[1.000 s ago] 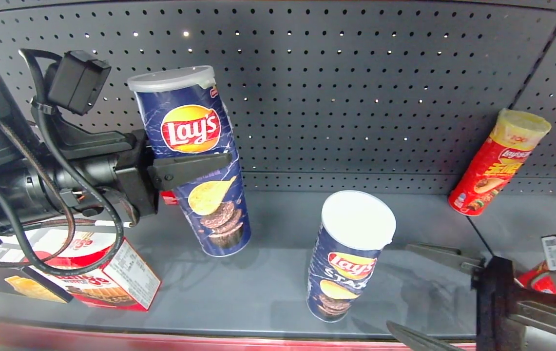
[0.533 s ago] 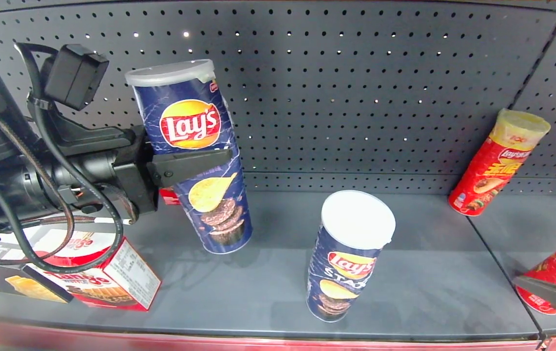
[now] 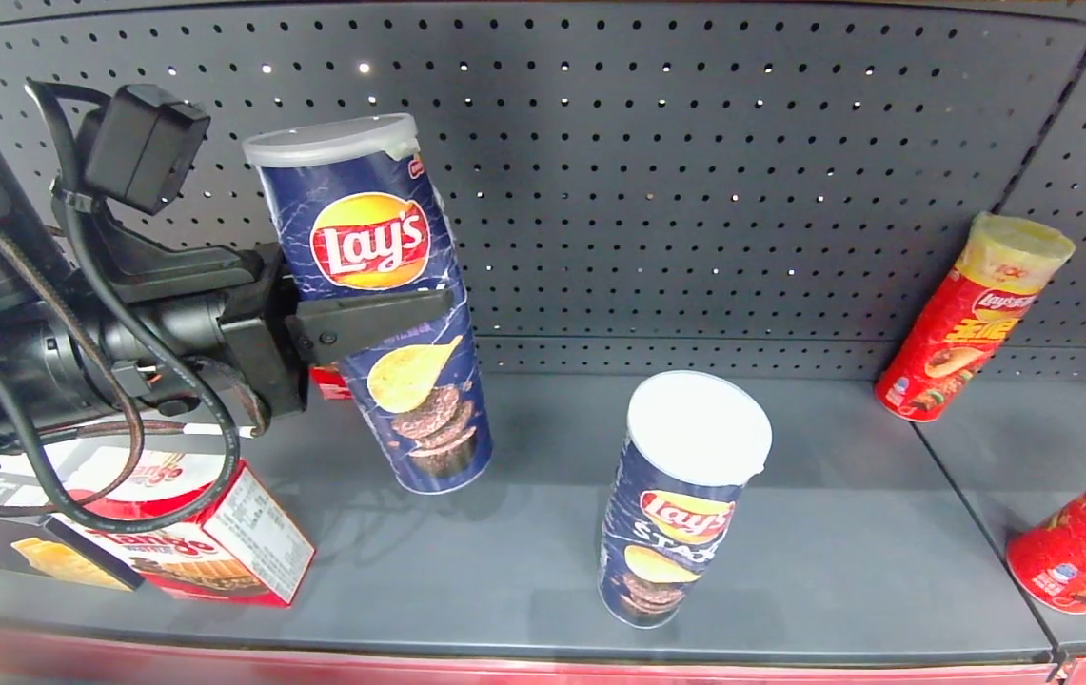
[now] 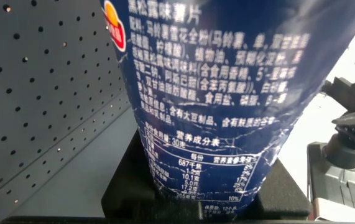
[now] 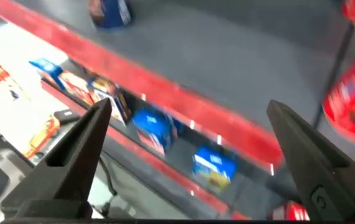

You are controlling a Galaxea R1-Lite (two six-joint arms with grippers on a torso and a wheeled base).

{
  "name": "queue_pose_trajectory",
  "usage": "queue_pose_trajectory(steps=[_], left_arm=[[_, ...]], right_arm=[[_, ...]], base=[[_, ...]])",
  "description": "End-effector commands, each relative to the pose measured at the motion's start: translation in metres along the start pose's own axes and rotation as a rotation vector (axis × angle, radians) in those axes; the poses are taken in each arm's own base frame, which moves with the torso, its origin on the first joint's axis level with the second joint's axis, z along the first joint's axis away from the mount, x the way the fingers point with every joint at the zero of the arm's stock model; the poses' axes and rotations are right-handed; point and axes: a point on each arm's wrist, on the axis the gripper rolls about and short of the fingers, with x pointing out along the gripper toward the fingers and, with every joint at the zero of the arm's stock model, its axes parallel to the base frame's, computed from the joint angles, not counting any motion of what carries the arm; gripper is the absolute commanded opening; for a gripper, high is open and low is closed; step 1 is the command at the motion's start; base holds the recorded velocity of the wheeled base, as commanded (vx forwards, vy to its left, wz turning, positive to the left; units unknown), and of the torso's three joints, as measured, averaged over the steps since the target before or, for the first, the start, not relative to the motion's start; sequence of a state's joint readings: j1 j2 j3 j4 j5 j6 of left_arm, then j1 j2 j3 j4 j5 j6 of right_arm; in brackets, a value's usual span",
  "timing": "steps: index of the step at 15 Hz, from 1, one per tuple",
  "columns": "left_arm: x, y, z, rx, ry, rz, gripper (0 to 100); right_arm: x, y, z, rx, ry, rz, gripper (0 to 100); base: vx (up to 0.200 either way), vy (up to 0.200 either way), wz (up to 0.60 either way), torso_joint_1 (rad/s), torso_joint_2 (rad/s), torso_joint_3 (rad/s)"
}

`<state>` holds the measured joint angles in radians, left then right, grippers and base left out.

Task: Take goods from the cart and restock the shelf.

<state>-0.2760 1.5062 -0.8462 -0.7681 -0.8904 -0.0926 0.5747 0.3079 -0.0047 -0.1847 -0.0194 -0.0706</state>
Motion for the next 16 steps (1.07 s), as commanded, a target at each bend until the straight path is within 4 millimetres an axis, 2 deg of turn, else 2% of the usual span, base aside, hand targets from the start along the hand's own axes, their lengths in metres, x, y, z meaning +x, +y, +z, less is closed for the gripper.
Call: queue_pose_trajectory(steps=[1, 6, 10, 12, 16], left_arm=[[0.0, 0.0, 0.0, 0.0, 0.001, -0.002, 0], [0.005, -0.003, -0.001, -0.004, 0.003, -0.021, 0], [0.007, -0.008, 0.014, -0.058, -0.016, -0.029, 0], [0.009, -0.008, 0.029, -0.066, -0.035, 0.035, 0], [0.02, -0.002, 0.034, -0.103, -0.001, 0.021, 0]], right_arm=[[-0.023, 0.003, -0.02, 0.015, -0.089, -0.078, 100], [-0.025, 0.004, -0.026, 0.069, -0.119, -0.092, 100], [-0.025, 0.004, -0.026, 0.067, -0.119, -0.092, 100], [-0.025, 0.004, -0.026, 0.067, -0.119, -0.092, 100], [-0.025, 0.004, -0.026, 0.067, -0.119, -0.092, 100]], base=[[0.0, 0.0, 0.0, 0.0, 0.0, 0.0], [0.0, 0.0, 0.0, 0.0, 0.0, 0.0], [0.0, 0.0, 0.0, 0.0, 0.0, 0.0], [0.0, 0.0, 0.0, 0.0, 0.0, 0.0], [0.0, 0.0, 0.0, 0.0, 0.0, 0.0]])
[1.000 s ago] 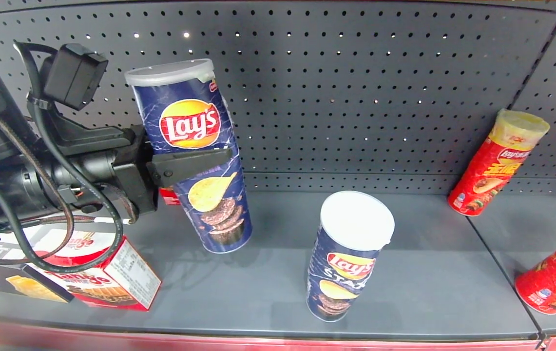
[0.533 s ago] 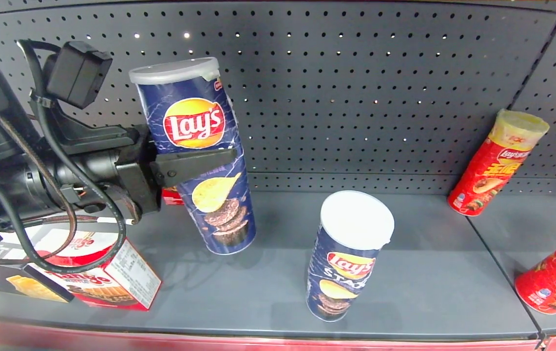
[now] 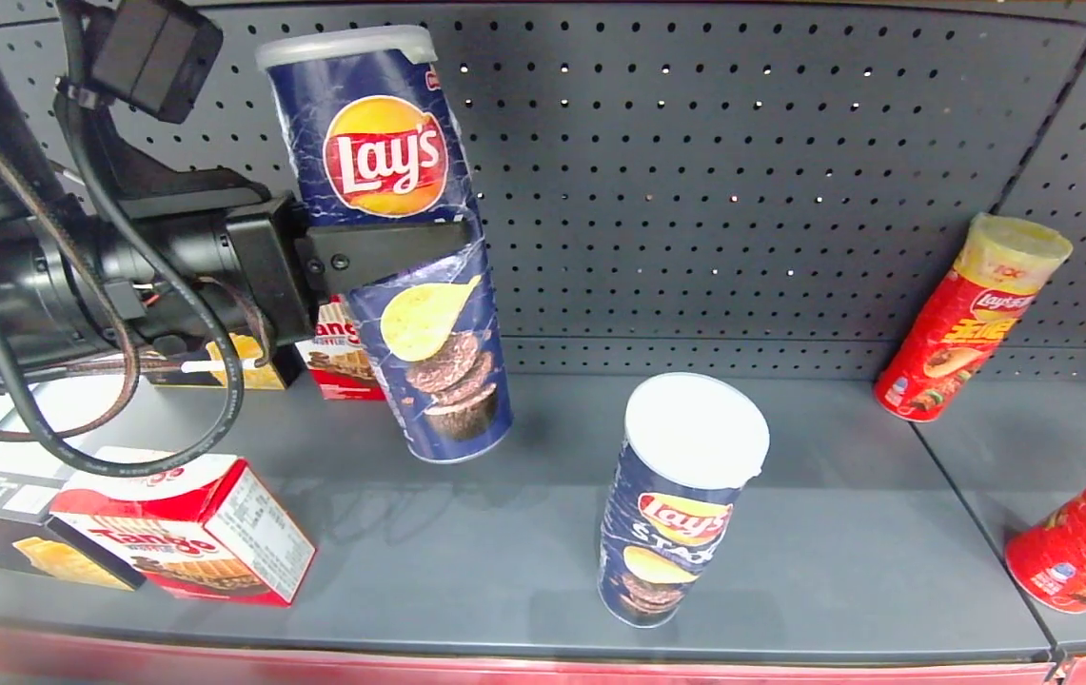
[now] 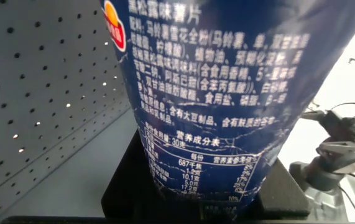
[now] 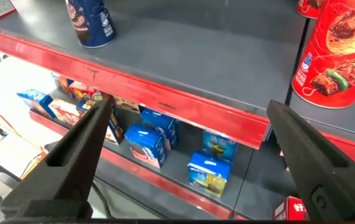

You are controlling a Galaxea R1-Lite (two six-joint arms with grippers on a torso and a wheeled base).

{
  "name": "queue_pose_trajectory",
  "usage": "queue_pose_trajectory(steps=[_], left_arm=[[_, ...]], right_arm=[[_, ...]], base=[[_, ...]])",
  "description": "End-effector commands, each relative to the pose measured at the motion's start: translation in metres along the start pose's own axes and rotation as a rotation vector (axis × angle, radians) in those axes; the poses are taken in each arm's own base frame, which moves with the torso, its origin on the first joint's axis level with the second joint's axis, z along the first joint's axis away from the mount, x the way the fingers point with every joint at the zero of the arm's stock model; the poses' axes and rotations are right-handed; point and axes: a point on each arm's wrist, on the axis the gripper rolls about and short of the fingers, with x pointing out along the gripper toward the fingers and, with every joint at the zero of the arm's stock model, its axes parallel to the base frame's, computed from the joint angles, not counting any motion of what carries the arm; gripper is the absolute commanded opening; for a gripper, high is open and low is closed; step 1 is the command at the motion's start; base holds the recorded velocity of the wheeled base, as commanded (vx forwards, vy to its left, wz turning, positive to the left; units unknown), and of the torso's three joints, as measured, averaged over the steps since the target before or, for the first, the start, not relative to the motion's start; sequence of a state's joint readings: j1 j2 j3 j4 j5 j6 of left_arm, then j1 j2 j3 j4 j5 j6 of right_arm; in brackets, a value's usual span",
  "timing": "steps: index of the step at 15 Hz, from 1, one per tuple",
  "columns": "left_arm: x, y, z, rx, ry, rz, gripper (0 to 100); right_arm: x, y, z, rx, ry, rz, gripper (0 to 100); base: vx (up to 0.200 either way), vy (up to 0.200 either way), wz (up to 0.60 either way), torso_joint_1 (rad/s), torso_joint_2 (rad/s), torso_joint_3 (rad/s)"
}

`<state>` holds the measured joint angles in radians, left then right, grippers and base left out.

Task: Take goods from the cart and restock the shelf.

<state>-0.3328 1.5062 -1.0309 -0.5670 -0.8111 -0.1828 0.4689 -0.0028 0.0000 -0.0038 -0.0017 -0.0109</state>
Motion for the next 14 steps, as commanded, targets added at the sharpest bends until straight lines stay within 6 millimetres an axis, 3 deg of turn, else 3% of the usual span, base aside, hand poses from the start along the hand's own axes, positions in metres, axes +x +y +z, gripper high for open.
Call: queue_pose_trajectory(steps=[1, 6, 10, 12, 14], left_arm=[[0.012, 0.003, -0.002, -0.004, 0.015, -0.027, 0], [0.026, 0.009, -0.006, -0.013, 0.042, -0.029, 0], [0.05, 0.035, -0.012, 0.035, 0.053, -0.024, 0], [0.069, 0.057, -0.024, 0.149, 0.07, 0.0, 0], [0.075, 0.061, -0.028, 0.143, 0.082, 0.028, 0]], right_arm=[[0.0, 0.0, 0.0, -0.001, 0.002, 0.001, 100], [0.0, 0.0, 0.0, 0.0, 0.002, 0.001, 100], [0.0, 0.0, 0.0, 0.0, 0.002, 0.004, 100], [0.0, 0.0, 0.0, 0.0, 0.002, 0.004, 100], [0.0, 0.0, 0.0, -0.001, 0.002, 0.004, 100]], base=[[0.0, 0.0, 0.0, 0.0, 0.0, 0.0], [0.0, 0.0, 0.0, 0.0, 0.0, 0.0], [0.0, 0.0, 0.0, 0.0, 0.0, 0.0], [0.0, 0.0, 0.0, 0.0, 0.0, 0.0], [0.0, 0.0, 0.0, 0.0, 0.0, 0.0]])
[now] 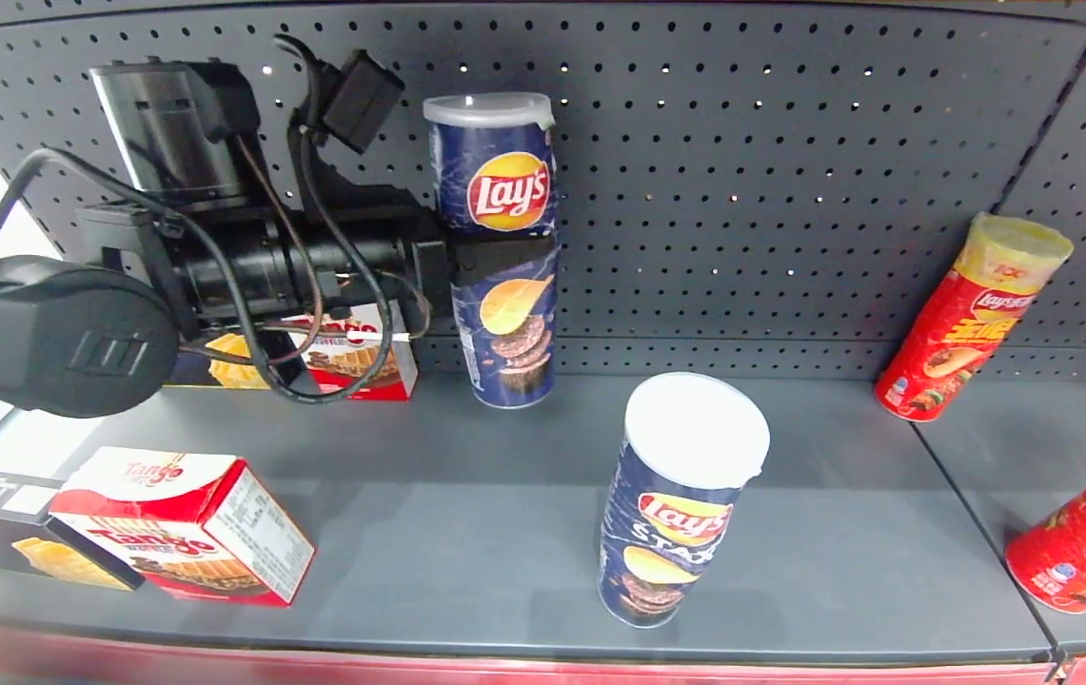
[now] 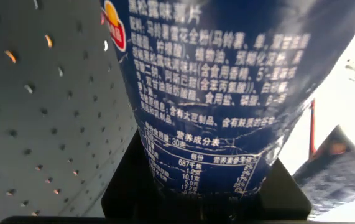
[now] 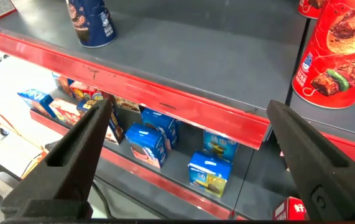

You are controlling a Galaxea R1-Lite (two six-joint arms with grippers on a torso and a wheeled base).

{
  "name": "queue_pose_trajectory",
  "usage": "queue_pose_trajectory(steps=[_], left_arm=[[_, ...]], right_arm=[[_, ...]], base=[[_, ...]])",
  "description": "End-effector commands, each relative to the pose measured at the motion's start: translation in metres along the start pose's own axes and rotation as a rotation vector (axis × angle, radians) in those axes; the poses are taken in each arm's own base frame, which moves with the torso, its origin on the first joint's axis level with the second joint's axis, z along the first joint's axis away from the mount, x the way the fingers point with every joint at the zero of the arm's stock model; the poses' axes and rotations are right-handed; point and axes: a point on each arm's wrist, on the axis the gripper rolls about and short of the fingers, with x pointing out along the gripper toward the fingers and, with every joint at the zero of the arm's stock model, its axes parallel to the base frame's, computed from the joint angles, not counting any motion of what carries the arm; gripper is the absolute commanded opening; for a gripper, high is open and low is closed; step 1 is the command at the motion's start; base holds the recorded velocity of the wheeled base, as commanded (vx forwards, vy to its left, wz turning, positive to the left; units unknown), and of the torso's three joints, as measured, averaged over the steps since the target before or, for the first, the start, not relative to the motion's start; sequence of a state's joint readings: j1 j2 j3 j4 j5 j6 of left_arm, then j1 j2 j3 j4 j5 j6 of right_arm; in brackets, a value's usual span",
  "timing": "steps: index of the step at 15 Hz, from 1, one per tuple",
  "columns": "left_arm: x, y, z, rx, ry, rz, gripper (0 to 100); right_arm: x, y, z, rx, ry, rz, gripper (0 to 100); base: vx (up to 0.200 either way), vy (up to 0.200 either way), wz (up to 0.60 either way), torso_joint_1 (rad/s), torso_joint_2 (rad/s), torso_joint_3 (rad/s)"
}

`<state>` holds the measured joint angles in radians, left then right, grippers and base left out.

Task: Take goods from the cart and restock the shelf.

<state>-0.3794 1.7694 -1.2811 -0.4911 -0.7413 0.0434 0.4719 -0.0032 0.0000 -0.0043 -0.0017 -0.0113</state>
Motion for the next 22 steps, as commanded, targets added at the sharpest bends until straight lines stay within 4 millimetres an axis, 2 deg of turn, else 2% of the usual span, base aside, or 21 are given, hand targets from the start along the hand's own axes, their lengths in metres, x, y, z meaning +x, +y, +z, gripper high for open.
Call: queue_pose_trajectory(steps=[1, 3, 7, 10, 13, 20, 22], left_arm=[[0.014, 0.009, -0.015, -0.034, 0.042, -0.003, 0], [0.024, 0.006, -0.01, -0.061, 0.11, 0.048, 0], [0.046, 0.022, -0.01, 0.038, 0.097, 0.045, 0], [0.062, 0.031, -0.022, 0.111, 0.052, -0.043, 0], [0.073, 0.029, -0.03, 0.126, 0.024, -0.072, 0], [0.077, 0.028, -0.043, 0.117, 0.045, -0.081, 0], [0.079, 0.034, -0.05, 0.133, 0.018, -0.08, 0]], right_arm=[[0.0, 0.0, 0.0, -0.001, 0.003, 0.001, 100], [0.0, 0.0, 0.0, 0.001, 0.003, 0.001, 100], [0.0, 0.0, 0.0, -0.001, 0.003, 0.001, 100], [0.0, 0.0, 0.0, 0.001, 0.003, 0.001, 100], [0.0, 0.0, 0.0, 0.001, 0.003, 0.001, 100], [0.0, 0.0, 0.0, 0.001, 0.004, 0.001, 100], [0.0, 0.0, 0.0, 0.001, 0.003, 0.001, 100]], base=[[0.0, 0.0, 0.0, 0.0, 0.0, 0.0], [0.0, 0.0, 0.0, 0.0, 0.0, 0.0], [0.0, 0.0, 0.0, 0.0, 0.0, 0.0], [0.0, 0.0, 0.0, 0.0, 0.0, 0.0], [0.0, 0.0, 0.0, 0.0, 0.0, 0.0], [0.0, 0.0, 0.0, 0.0, 0.0, 0.0], [0.0, 0.0, 0.0, 0.0, 0.0, 0.0]])
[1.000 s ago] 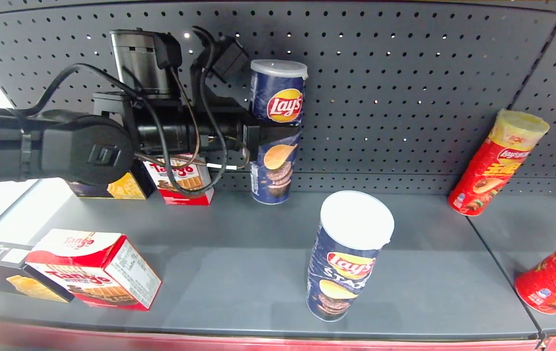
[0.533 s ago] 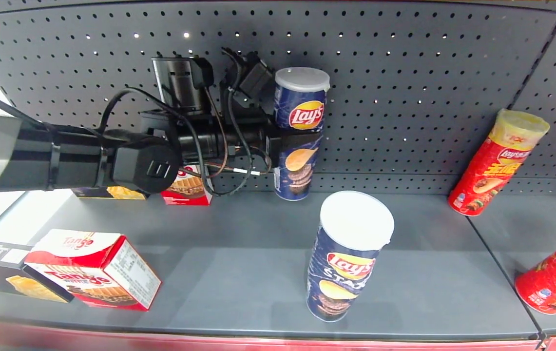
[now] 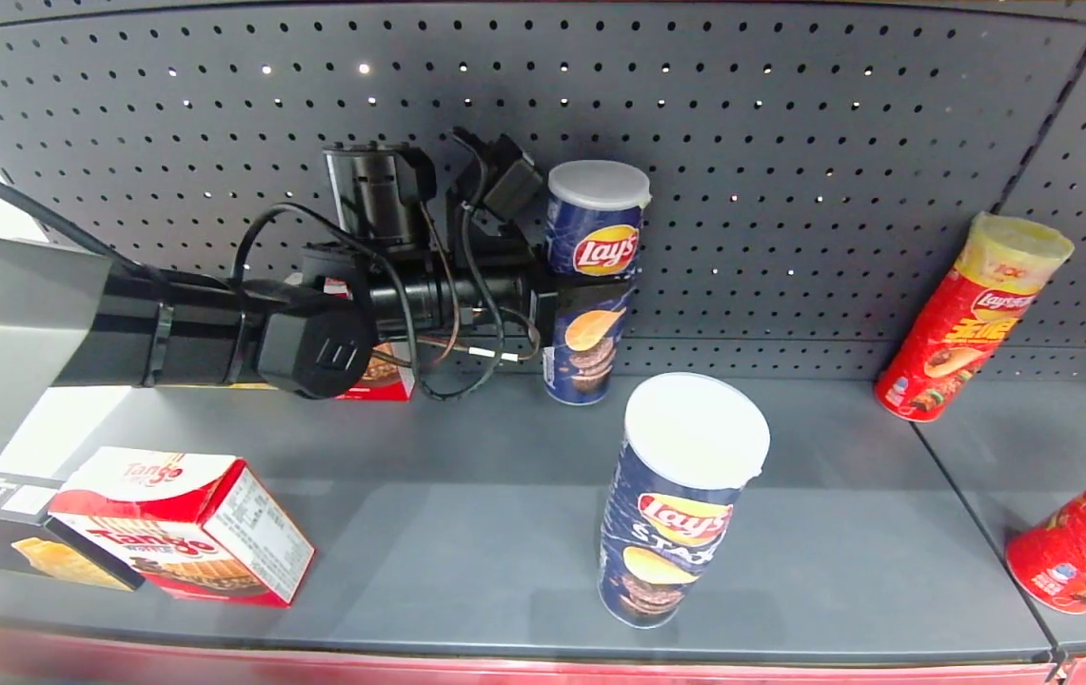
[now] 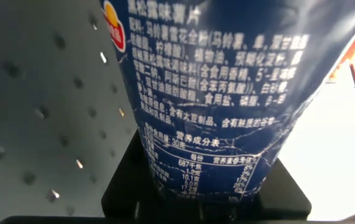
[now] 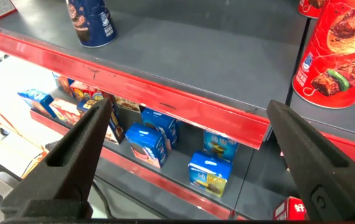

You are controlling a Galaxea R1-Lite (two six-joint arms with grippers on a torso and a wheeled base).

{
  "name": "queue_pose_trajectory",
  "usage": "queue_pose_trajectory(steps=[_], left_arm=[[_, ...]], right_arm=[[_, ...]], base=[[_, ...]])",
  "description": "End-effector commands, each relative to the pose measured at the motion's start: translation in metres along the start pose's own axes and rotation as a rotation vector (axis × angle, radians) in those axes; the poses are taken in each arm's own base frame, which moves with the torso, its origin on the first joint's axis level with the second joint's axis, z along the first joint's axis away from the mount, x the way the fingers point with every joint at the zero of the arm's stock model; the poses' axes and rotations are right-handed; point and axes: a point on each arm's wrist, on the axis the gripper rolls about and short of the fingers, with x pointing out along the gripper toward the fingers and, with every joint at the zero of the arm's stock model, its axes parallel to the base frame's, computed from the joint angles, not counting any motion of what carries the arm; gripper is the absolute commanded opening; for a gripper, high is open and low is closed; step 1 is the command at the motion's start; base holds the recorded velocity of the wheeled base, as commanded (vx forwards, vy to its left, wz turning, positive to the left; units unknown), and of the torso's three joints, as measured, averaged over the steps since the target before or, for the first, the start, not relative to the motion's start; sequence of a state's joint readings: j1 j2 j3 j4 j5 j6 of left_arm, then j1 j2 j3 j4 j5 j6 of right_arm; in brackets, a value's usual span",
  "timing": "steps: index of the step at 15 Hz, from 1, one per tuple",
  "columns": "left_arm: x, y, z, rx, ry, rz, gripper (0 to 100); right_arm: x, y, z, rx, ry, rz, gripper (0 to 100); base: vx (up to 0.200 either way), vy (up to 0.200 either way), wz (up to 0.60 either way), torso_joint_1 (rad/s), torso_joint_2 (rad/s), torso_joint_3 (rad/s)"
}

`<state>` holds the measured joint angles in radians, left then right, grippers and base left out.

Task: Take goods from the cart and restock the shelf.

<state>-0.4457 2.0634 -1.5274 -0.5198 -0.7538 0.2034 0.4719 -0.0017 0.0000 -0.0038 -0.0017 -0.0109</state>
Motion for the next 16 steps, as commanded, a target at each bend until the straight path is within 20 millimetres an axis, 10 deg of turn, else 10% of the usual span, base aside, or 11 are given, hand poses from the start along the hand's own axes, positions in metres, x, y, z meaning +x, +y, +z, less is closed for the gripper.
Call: queue_pose_trajectory(steps=[1, 16], left_arm=[[0.002, 0.002, -0.013, -0.008, 0.002, -0.005, 0], [0.004, -0.003, -0.035, -0.018, 0.011, -0.012, 0]], right_arm=[[0.0, 0.0, 0.0, 0.0, 0.002, 0.001, 100], [0.0, 0.0, 0.0, 0.0, 0.002, 0.001, 100]], base=[[0.0, 0.0, 0.0, 0.0, 0.0, 0.0], [0.0, 0.0, 0.0, 0.0, 0.0, 0.0]])
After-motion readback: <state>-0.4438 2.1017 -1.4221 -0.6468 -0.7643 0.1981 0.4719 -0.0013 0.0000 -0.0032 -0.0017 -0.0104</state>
